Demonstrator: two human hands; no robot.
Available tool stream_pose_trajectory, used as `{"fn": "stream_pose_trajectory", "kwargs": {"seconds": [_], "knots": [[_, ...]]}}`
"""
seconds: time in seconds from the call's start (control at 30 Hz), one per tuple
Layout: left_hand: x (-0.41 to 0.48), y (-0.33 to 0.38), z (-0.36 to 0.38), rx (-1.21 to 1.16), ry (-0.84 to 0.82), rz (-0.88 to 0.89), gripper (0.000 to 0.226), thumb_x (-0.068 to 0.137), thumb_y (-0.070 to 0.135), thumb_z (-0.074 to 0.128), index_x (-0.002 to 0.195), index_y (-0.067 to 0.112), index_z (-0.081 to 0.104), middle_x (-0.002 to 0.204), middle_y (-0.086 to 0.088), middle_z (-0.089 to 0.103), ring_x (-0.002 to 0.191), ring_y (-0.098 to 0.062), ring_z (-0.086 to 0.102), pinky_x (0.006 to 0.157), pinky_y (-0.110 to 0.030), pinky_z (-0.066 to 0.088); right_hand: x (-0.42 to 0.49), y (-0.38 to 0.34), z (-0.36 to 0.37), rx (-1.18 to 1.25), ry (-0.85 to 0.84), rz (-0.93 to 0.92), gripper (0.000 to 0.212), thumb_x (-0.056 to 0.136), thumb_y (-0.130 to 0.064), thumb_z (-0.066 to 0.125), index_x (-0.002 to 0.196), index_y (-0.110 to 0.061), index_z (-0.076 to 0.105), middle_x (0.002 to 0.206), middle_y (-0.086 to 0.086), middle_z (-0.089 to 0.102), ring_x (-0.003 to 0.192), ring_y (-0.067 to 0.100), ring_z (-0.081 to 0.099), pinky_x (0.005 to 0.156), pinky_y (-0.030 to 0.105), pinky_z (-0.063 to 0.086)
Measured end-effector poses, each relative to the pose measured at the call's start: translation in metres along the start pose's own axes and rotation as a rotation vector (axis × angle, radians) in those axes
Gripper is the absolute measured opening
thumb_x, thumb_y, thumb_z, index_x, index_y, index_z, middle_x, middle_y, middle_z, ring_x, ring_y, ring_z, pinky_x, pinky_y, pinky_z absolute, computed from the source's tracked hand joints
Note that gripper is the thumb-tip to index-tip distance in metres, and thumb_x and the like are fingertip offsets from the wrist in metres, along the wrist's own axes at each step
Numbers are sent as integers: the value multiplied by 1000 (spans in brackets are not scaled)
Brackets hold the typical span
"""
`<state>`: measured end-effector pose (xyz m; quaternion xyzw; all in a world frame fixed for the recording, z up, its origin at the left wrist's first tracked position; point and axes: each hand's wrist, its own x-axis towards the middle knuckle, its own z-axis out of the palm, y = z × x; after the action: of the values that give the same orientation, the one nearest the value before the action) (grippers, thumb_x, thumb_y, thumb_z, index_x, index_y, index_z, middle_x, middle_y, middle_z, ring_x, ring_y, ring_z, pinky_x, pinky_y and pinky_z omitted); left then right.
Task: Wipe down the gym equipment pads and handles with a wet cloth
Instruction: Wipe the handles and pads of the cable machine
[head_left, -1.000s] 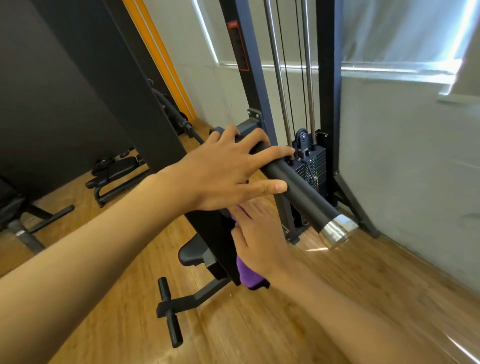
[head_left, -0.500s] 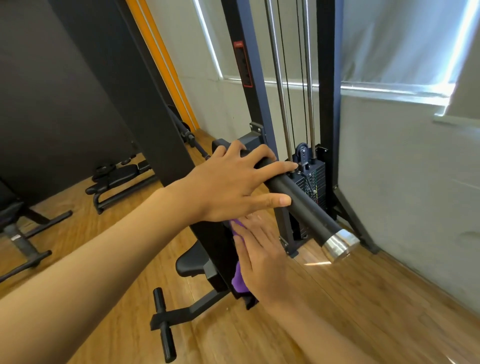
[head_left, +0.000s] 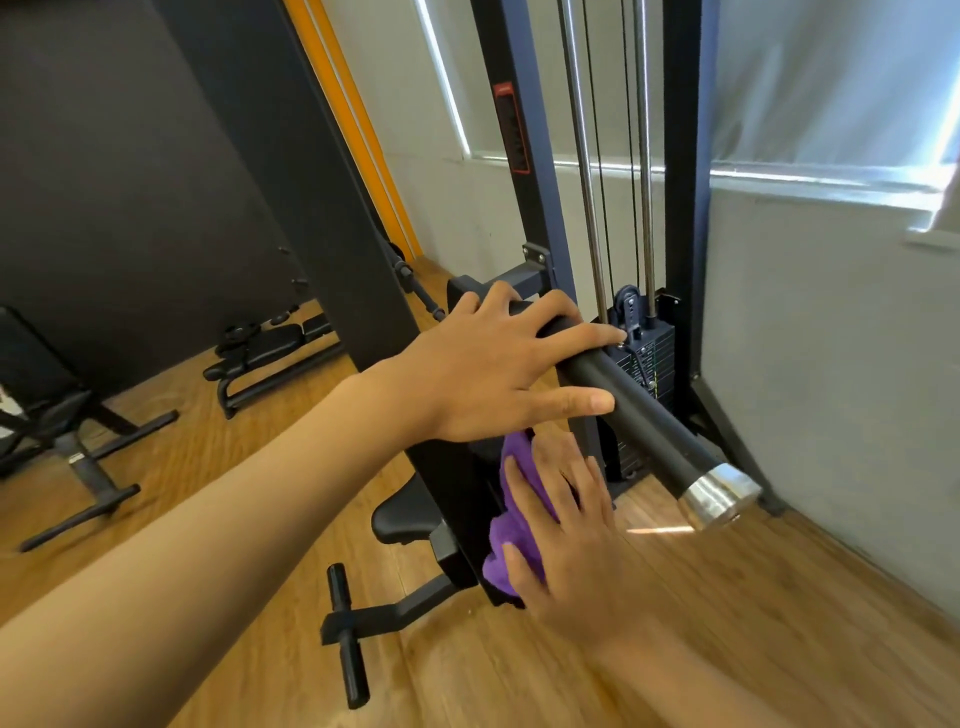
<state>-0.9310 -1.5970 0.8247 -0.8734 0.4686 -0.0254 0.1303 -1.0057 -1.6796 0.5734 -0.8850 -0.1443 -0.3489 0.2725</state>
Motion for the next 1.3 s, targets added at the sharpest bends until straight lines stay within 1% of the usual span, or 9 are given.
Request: {"fn": "stream_pose_trajectory", "kwargs": {"seconds": [0.1, 0.23, 0.3, 0.47, 0.67, 0.87, 1.0, 1.13, 1.3], "knots": [[-5, 6, -2, -15, -19, -4, 72, 93, 77, 15, 160, 51, 12, 159, 11, 26, 133, -25, 34, 110, -45, 34, -25, 2, 4, -57, 60, -68, 67, 107, -48, 37, 163, -18, 16, 171, 7, 11, 156, 35, 18, 126, 49, 18], [-9, 11, -1, -11, -15, 5, 73, 94, 79, 12, 161, 51, 9, 159, 11, 25, 133, -26, 34, 109, -45, 34, 36, -14, -14, 172, 74, -19, 42, 105, -33, 48, 139, -10, 60, 147, 5, 57, 142, 17, 45, 117, 50, 39], [-9, 11, 0, -5, -2, -3, 71, 95, 77, 15, 161, 50, 10, 159, 10, 26, 134, -27, 34, 109, -45, 34, 47, -20, -14, 176, 110, 69, 34, 103, -30, 51, 128, -12, 67, 132, 3, 66, 132, 13, 51, 108, 52, 48], [-12, 17, -1, 2, 27, 9, 74, 92, 79, 7, 160, 51, 10, 158, 10, 27, 135, -28, 34, 107, -46, 35, -32, -17, 5, 209, 249, -8, 44, 106, -18, 52, 148, -9, 45, 159, 7, 41, 148, 27, 40, 115, 51, 42], [-17, 21, -1, -40, 18, 2, 72, 91, 78, 8, 159, 54, 12, 156, 11, 28, 132, -27, 34, 105, -47, 35, 65, -28, -26, 188, -100, 118, 28, 102, -24, 47, 120, -16, 67, 126, 0, 66, 124, 16, 54, 106, 45, 47], [-19, 27, -4, -41, 26, 13, 68, 96, 76, 15, 160, 53, 13, 157, 11, 28, 134, -26, 32, 106, -44, 32, -7, -24, -43, 252, 5, -57, 36, 102, -13, 54, 137, -6, 62, 146, 5, 58, 146, 20, 43, 121, 42, 34], [-22, 32, -6, -67, 35, 14, 67, 97, 74, 17, 160, 52, 16, 154, 11, 30, 133, -25, 33, 104, -43, 33, 70, -25, -45, 212, -179, 71, 24, 100, -22, 47, 105, -15, 70, 116, 3, 68, 114, 19, 57, 96, 46, 51], [-29, 33, -6, -60, 41, 19, 66, 98, 72, 20, 160, 51, 17, 153, 10, 32, 131, -24, 34, 103, -41, 33, -2, -24, -38, 293, 23, -10, 35, 106, -22, 49, 136, -9, 62, 144, 5, 59, 141, 19, 47, 118, 44, 37], [-30, 42, -6, -55, 49, 10, 65, 98, 73, 17, 160, 53, 13, 154, 11, 30, 133, -25, 33, 101, -41, 34, -45, -21, -33, 226, 216, -91, 45, 98, -14, 51, 142, -7, 55, 149, 9, 54, 146, 26, 44, 119, 56, 33]]}}
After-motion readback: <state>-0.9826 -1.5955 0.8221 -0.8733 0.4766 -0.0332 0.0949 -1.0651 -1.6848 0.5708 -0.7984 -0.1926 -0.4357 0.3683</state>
